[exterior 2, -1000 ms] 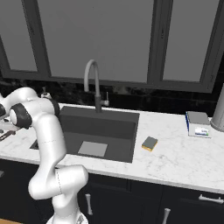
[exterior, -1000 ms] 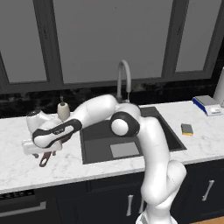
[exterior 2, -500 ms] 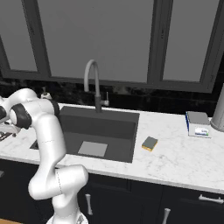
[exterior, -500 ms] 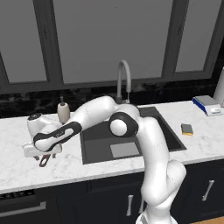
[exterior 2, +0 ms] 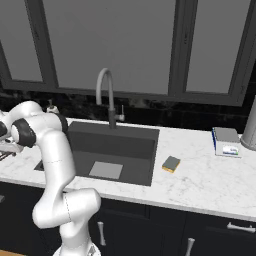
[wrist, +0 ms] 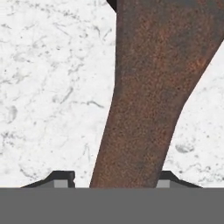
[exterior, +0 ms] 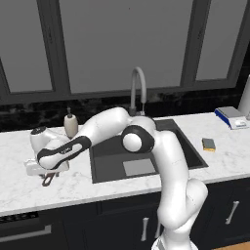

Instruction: Pick the pan and sponge and place them into the sink. Then turn on the water.

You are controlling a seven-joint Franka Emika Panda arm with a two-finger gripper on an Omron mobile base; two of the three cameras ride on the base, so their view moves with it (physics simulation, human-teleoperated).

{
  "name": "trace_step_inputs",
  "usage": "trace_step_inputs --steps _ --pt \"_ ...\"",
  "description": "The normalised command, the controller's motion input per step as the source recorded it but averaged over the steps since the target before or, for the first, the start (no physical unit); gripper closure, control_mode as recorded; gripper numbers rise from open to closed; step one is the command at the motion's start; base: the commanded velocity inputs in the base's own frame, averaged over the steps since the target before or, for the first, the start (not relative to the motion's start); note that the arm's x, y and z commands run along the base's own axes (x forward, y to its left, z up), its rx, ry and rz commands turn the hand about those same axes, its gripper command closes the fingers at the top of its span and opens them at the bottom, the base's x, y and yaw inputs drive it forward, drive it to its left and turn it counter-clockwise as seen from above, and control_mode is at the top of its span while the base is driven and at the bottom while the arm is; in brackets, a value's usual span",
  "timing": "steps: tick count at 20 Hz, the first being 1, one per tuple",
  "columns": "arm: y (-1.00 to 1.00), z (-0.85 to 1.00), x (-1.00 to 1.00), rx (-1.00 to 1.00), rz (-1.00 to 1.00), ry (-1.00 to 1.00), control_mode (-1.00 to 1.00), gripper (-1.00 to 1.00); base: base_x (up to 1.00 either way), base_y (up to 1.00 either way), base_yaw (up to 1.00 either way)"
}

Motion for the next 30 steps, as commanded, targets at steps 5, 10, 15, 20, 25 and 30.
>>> trace_step_inputs --steps 5,10,15,20,25,30 --pt "0.00 0.00 0.00 0.00 0.00 0.00 -1.00 1.00 0.00 0.00 0.00" --pt "-0.45 0.00 -0.01 0.09 0.00 0.00 -1.00 1.00 0.00 0.00 0.00" --pt "-0.94 0.02 -0.08 0.30 0.05 0.00 -1.00 1.00 0.00 0.00 0.00" --pt "-1.00 0.40 -0.55 0.25 0.10 -0.10 -1.00 1.00 0.00 0.00 0.00" --pt "-0.97 0.48 -0.09 0.09 0.18 -0.04 -1.00 1.00 0.00 0.00 0.00" --pt "-0.74 0.43 -0.01 0.00 0.37 0.00 -1.00 1.00 0.00 0.00 0.00"
